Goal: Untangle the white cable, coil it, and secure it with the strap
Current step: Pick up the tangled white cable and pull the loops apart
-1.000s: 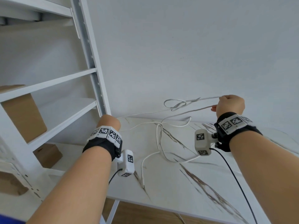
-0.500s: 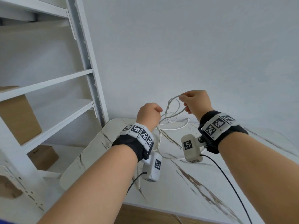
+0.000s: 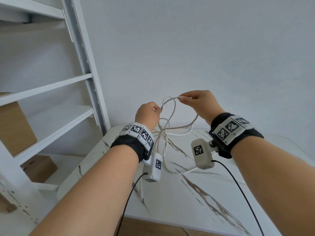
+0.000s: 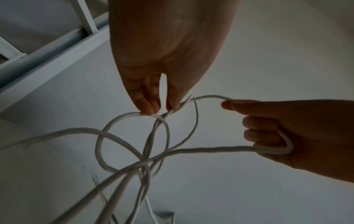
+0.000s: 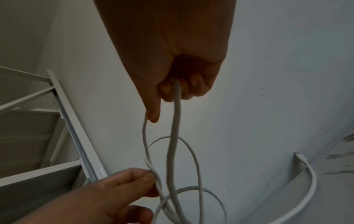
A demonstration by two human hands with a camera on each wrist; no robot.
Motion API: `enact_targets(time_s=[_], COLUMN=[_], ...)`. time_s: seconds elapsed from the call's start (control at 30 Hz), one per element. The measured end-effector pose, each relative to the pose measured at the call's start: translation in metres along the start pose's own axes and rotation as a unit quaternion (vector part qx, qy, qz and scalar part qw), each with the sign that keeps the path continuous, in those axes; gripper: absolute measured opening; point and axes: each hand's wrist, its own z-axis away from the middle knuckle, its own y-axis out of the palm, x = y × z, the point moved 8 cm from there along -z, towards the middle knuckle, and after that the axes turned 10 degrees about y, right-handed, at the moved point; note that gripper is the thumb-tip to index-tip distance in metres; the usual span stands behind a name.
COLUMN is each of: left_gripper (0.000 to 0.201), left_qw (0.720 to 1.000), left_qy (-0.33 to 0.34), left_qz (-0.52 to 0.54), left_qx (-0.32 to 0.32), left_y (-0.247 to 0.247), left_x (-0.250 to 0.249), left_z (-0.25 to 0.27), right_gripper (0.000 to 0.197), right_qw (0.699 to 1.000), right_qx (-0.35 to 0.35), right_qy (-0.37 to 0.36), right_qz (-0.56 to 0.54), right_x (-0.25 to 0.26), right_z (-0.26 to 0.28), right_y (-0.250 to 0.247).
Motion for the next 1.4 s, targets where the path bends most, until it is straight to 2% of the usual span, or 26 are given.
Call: enact_targets(time_s=[0.1,0.17,0.23,0.3,0.37,0.43,0.5,0.6,0.67,0.7,0.8,0.87,0.9,1.03,1.1,1.17,1.23,1.3,1.4], left_gripper=[0.015,0.018,0.020,0.022,0.021,0.019,0.023,0.031,0.016,0.022,0.075,0.079,0.069,0.028,0.023,0.026,0.029,0.030,0.032], left_qw=[1.000,0.997,0.993,0.989,0.987,0.989,0.995,0.995,0.985,0.979,0.957,0.946,0.946,0.959,0.960,0.963,0.967,0.976,0.983], left_qy=[-0.006,-0.028,-0.046,-0.065,-0.093,-0.103,-0.090,-0.087,-0.116,-0.127,-0.113,-0.087,-0.077,-0.071,-0.089,-0.101,-0.126,-0.148,-0.168], left_qz=[-0.001,-0.001,-0.027,-0.041,-0.039,-0.042,-0.043,0.035,0.067,0.049,-0.073,-0.130,-0.135,-0.071,-0.086,-0.115,-0.127,-0.113,-0.058], left_qx=[-0.028,-0.068,-0.103,-0.129,-0.129,-0.094,-0.029,0.046,0.109,0.152,0.257,0.283,0.284,0.265,0.250,0.223,0.179,0.116,0.037], left_y=[-0.006,-0.017,-0.033,-0.046,-0.050,-0.044,-0.027,0.000,0.018,0.027,0.048,0.054,0.055,0.054,0.050,0.040,0.028,0.011,-0.009], left_x=[0.001,0.003,0.005,0.010,0.019,0.027,0.029,0.027,0.026,0.024,0.027,0.028,0.029,0.028,0.036,0.043,0.050,0.051,0.049], left_z=[0.001,0.004,0.006,0.008,0.012,0.015,0.017,0.022,0.027,0.030,0.036,0.039,0.039,0.042,0.038,0.032,0.028,0.025,0.024], right_gripper=[0.008,0.013,0.022,0.025,0.025,0.028,0.030,0.021,0.016,0.013,0.010,0.011,0.012,0.017,0.021,0.025,0.028,0.030,0.029], right_qw=[0.997,0.978,0.956,0.943,0.942,0.950,0.952,0.944,0.945,0.947,0.957,0.964,0.965,0.961,0.962,0.969,0.982,0.978,0.923], right_qx=[-0.025,-0.043,-0.057,-0.066,-0.065,-0.041,-0.018,0.019,0.051,0.064,0.077,0.068,0.066,0.082,0.072,0.027,-0.043,-0.101,-0.130], right_qy=[0.007,0.030,0.088,0.155,0.213,0.265,0.303,0.320,0.304,0.290,0.248,0.229,0.223,0.217,0.216,0.212,0.182,0.137,0.128], right_qz=[0.079,0.202,0.275,0.287,0.253,0.156,0.039,-0.083,-0.111,-0.120,-0.126,-0.119,-0.119,-0.149,-0.152,-0.124,-0.025,0.120,0.337], right_x=[-0.008,-0.020,-0.038,-0.058,-0.073,-0.086,-0.093,-0.088,-0.077,-0.071,-0.055,-0.049,-0.047,-0.045,-0.046,-0.049,-0.050,-0.047,-0.051], right_z=[-0.005,-0.008,-0.010,-0.010,-0.008,-0.004,0.000,0.003,0.004,0.005,0.006,0.004,0.004,0.003,0.001,-0.003,-0.009,-0.013,-0.008], right_y=[-0.001,-0.002,-0.008,-0.017,-0.023,-0.021,-0.014,-0.003,0.004,0.008,0.014,0.015,0.015,0.019,0.017,0.008,-0.006,-0.015,-0.016])
